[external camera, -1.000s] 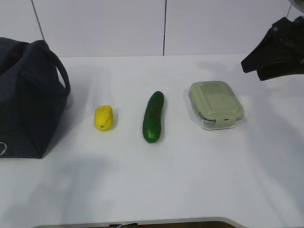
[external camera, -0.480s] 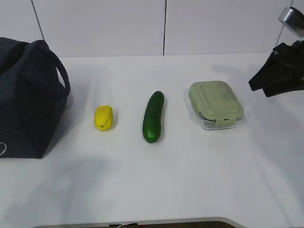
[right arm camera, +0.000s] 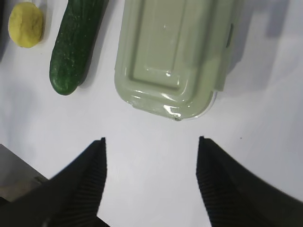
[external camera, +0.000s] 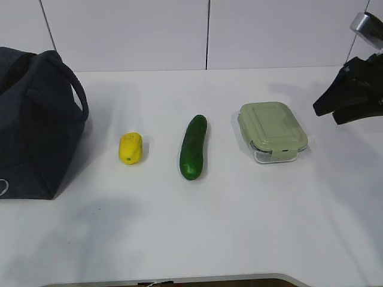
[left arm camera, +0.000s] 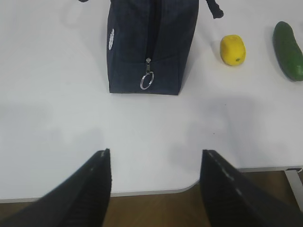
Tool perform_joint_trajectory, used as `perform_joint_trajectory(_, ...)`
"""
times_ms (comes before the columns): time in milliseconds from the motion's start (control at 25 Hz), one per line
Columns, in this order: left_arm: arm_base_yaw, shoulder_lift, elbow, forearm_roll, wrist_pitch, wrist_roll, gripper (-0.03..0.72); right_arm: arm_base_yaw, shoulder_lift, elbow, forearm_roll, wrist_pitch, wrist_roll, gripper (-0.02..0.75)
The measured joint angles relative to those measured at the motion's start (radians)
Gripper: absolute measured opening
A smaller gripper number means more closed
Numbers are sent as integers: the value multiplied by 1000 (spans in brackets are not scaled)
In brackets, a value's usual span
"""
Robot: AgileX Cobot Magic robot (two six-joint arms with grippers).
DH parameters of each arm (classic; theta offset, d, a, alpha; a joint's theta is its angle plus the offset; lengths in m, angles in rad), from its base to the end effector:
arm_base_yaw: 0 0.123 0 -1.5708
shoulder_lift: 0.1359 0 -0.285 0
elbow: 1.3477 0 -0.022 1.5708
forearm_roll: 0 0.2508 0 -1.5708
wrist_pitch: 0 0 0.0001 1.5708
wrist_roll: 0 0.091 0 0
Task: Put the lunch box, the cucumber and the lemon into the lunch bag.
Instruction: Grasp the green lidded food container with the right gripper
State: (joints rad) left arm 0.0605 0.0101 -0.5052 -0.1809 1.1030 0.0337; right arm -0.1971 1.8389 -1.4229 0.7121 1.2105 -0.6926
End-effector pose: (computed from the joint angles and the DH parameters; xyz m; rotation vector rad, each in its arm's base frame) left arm -0.0055 -0.0150 0.2765 -0.0154 2.0814 -0.1608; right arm 0.3698 -0.0171 0.2535 -0.3315 2.6864 0.8305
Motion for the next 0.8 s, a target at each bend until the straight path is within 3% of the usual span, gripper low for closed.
perform_joint_trajectory(120,0,0,0,0,0,0,431,0,32,-10,24,0,2,585)
perform_joint_trajectory(240,0,0,0,0,0,0,431,0,73,-34,34,0,2,622)
perform_joint_trajectory(800,0,0,0,0,0,0,431,0,299,-305,101,0,-3,606)
